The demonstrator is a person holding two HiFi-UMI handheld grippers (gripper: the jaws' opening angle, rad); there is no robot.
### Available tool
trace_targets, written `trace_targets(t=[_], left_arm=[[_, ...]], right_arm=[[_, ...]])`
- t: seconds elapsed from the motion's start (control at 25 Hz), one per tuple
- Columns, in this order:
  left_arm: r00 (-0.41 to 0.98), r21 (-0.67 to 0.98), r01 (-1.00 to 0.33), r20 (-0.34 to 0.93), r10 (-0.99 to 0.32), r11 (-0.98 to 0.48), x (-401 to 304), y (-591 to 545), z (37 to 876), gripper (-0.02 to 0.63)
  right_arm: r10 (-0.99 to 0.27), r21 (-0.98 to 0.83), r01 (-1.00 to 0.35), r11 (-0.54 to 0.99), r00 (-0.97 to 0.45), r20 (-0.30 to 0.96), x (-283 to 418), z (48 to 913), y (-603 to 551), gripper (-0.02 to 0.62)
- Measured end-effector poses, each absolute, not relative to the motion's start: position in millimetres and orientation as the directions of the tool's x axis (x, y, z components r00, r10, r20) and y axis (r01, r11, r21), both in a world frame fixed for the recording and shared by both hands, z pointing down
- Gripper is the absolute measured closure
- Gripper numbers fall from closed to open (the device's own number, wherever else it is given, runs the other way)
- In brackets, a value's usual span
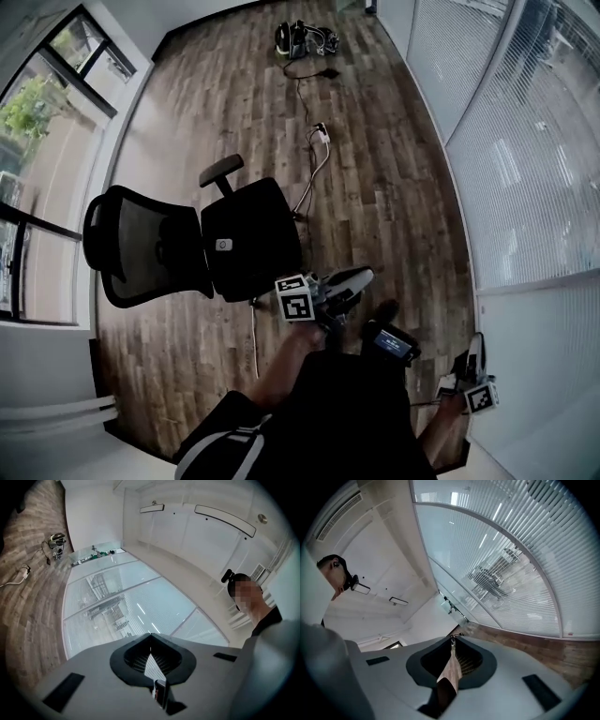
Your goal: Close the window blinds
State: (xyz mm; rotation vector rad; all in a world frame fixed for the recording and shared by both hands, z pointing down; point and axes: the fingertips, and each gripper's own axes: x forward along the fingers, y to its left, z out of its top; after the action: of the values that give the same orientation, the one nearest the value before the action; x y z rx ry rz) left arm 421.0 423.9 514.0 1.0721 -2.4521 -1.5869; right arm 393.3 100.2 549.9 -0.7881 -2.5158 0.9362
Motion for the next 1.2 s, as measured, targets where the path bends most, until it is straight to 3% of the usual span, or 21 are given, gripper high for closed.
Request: trace_targets(t=[0.32,0.52,0.84,1.2], left_arm=[[-0.82,0.786,-0.507,-0.315,-0.477,0.353,298,429,481,0.6],[-0.784,0.762,-0.562,-0.365,-0.502,0.323,252,400,464,0.6],[-0.673,0.779,-0.589,-0.325,-0.665,0.215,160,296,471,0.6],[-0.458,0.762,-0.648,-0.377,-0.805,0.011,23,247,482,0.6]], right_arm=[[0.721,-0.68,0.495,0.54,-0.69,0.07,217,540,105,0.578],[0.732,-0.614,0.555,0.561,-0.679,0.054,176,497,98,0.554],[0.525,-0.653,0.353,0.67,-0.847,0.08,166,516,-31,0.543],[0.152,-0.606,0.07,0.792,-0.985,0.084,134,521,-107,0.543]])
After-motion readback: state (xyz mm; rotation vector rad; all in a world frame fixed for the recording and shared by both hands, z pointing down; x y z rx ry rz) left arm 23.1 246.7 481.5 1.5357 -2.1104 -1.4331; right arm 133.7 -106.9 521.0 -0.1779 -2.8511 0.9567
